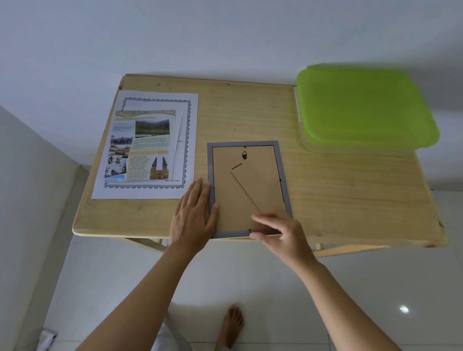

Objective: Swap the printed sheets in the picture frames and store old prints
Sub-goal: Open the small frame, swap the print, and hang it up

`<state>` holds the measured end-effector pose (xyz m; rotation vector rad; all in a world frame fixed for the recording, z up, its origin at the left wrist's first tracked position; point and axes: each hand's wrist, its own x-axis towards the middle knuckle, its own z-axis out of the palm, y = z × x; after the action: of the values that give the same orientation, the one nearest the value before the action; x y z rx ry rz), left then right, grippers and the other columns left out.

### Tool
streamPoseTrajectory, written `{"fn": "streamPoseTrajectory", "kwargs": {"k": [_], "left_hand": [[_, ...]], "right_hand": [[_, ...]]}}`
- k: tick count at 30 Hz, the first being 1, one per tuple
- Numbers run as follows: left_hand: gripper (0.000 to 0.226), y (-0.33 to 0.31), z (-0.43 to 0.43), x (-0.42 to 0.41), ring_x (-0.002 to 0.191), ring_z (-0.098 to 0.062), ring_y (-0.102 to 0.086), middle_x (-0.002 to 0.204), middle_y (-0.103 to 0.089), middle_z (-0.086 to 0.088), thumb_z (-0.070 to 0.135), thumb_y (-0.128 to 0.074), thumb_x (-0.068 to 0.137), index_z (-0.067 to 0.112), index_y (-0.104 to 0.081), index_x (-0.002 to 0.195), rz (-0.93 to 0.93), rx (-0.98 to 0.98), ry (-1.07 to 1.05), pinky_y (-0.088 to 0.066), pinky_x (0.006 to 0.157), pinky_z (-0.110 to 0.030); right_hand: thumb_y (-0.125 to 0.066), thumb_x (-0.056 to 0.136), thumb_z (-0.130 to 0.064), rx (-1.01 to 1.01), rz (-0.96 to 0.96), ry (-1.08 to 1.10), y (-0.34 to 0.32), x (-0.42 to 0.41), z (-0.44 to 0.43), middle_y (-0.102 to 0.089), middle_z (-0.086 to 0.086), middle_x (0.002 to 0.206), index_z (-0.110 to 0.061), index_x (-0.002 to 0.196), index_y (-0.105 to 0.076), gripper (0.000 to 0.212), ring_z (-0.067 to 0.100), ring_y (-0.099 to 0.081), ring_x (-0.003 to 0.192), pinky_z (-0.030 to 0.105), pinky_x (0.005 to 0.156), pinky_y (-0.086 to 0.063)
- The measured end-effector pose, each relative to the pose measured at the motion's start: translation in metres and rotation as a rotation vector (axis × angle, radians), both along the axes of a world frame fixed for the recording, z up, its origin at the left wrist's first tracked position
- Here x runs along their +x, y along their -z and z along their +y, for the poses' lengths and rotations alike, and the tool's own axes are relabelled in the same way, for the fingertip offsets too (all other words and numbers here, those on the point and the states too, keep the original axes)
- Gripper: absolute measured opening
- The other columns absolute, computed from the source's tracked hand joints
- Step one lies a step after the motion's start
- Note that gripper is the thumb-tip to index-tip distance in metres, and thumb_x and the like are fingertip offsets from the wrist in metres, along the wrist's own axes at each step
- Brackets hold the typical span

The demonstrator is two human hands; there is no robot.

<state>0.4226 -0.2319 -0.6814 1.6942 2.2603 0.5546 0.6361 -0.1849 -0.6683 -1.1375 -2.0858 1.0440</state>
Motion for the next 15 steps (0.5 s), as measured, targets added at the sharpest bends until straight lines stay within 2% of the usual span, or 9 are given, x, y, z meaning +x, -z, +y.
{"fn": "streamPoseTrajectory", "kwargs": {"k": [4, 8, 12, 15], "left_hand": [[0.065, 0.005, 0.000, -0.007, 0.142, -0.006, -0.004, 0.155, -0.013, 0.004, 0.051, -0.019, 0.091, 0.019, -0.017, 0.148, 0.006, -0.015, 0.060, -0.009, 0.118, -0.031], [0.061, 0.006, 0.000, -0.007, 0.142, -0.005, -0.004, 0.153, -0.008, 0.008, 0.048, -0.019, 0.094, 0.020, -0.014, 0.148, 0.040, -0.017, 0.060, -0.005, 0.117, -0.027], [0.059, 0.005, 0.003, -0.008, 0.142, -0.005, -0.007, 0.152, -0.010, 0.008, 0.045, -0.024, 0.094, 0.020, -0.016, 0.147, 0.053, -0.007, 0.053, -0.002, 0.116, -0.023], [0.058, 0.004, 0.003, -0.007, 0.141, -0.006, -0.012, 0.152, -0.018, 0.005, 0.043, -0.029, 0.094, 0.018, -0.022, 0.146, 0.056, 0.005, 0.038, -0.004, 0.116, -0.023]], "right_hand": [[-0.071, 0.074, -0.033, 0.028, 0.007, 0.076, -0.024, -0.017, 0.032, -0.066, -0.005, 0.101, -0.016, 0.110, -0.067, 0.039, -0.001, -0.057, 0.095, 0.010, 0.089, -0.043], [-0.066, 0.084, -0.019, 0.109, -0.080, 0.128, -0.025, -0.055, 0.099, -0.065, 0.009, 0.112, -0.007, 0.116, -0.062, 0.035, 0.016, -0.058, 0.105, 0.024, 0.096, -0.042], [-0.062, 0.087, -0.015, 0.055, -0.154, 0.150, -0.008, -0.082, 0.148, -0.059, 0.011, 0.118, -0.004, 0.120, -0.059, 0.036, 0.022, -0.053, 0.111, 0.020, 0.095, -0.035], [-0.064, 0.085, -0.015, 0.060, -0.208, 0.107, 0.001, -0.088, 0.160, -0.060, 0.011, 0.116, -0.005, 0.117, -0.061, 0.034, 0.024, -0.053, 0.110, 0.022, 0.094, -0.036]]}}
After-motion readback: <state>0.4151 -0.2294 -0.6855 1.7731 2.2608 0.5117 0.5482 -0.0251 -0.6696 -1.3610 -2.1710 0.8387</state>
